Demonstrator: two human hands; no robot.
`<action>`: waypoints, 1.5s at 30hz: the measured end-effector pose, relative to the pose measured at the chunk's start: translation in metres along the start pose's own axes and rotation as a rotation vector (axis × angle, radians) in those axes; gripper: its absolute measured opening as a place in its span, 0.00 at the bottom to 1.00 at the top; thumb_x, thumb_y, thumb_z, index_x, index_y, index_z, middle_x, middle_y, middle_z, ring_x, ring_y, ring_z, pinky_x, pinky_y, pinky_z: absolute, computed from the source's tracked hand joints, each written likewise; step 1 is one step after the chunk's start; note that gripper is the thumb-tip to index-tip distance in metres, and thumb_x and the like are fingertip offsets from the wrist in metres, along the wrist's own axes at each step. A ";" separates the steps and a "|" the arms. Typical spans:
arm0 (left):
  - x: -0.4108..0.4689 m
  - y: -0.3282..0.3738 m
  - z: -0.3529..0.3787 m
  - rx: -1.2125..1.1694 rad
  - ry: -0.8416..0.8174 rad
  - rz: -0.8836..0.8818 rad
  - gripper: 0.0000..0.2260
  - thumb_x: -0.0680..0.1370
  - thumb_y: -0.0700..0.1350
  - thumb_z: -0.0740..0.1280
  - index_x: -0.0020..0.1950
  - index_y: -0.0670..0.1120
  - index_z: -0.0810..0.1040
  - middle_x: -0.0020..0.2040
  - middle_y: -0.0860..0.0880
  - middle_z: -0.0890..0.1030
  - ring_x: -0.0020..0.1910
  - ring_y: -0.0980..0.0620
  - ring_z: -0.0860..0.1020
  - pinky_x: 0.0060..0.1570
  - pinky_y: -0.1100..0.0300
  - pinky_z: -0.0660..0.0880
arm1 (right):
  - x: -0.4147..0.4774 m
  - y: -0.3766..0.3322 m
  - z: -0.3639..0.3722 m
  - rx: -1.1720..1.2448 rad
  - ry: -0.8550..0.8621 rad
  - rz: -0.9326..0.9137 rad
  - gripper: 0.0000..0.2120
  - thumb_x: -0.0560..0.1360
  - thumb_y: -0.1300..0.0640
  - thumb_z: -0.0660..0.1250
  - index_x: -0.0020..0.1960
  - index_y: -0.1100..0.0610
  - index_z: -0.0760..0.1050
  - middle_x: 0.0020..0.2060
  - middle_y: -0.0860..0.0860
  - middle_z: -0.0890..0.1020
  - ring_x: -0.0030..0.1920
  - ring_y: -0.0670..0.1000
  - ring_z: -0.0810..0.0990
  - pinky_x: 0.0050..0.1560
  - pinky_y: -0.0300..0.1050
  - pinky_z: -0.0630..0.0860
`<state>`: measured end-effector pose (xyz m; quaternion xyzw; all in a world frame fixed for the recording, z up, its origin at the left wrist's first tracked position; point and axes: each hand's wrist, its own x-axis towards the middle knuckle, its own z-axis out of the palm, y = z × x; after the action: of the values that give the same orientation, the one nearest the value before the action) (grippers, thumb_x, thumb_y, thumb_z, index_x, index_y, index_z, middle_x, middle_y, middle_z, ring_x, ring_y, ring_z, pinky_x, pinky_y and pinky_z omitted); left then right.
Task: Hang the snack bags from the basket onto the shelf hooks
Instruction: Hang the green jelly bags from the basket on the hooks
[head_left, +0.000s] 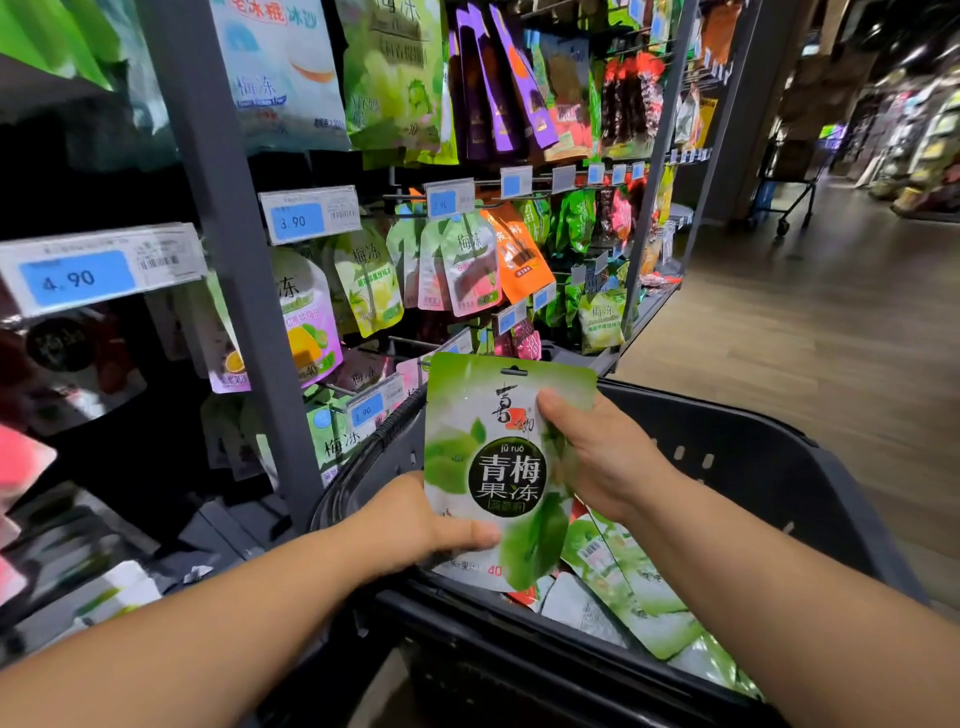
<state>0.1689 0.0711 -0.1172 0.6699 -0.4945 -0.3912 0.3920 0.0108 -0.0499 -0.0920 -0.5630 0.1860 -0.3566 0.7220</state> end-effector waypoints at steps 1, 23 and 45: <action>0.000 -0.001 0.001 -0.003 0.037 -0.010 0.08 0.69 0.41 0.79 0.44 0.48 0.82 0.32 0.57 0.83 0.29 0.65 0.79 0.32 0.71 0.72 | 0.000 -0.002 -0.002 -0.040 0.014 0.009 0.16 0.81 0.60 0.59 0.67 0.63 0.72 0.57 0.61 0.83 0.56 0.57 0.82 0.57 0.54 0.80; 0.014 -0.008 -0.004 0.045 0.375 -0.015 0.08 0.68 0.46 0.80 0.41 0.50 0.82 0.33 0.61 0.82 0.38 0.60 0.80 0.36 0.69 0.71 | -0.024 0.029 -0.172 -1.557 0.096 1.053 0.35 0.75 0.39 0.70 0.72 0.60 0.69 0.69 0.56 0.74 0.62 0.56 0.76 0.57 0.47 0.73; 0.008 -0.005 -0.005 0.051 0.375 -0.049 0.10 0.68 0.50 0.79 0.40 0.47 0.82 0.31 0.51 0.82 0.21 0.56 0.74 0.23 0.64 0.70 | -0.012 0.020 -0.166 -0.578 0.328 0.650 0.05 0.78 0.60 0.69 0.49 0.62 0.79 0.42 0.57 0.85 0.44 0.53 0.84 0.50 0.47 0.80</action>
<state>0.1768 0.0649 -0.1215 0.7526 -0.4061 -0.2561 0.4508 -0.1028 -0.1521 -0.1616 -0.5899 0.5563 -0.1295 0.5708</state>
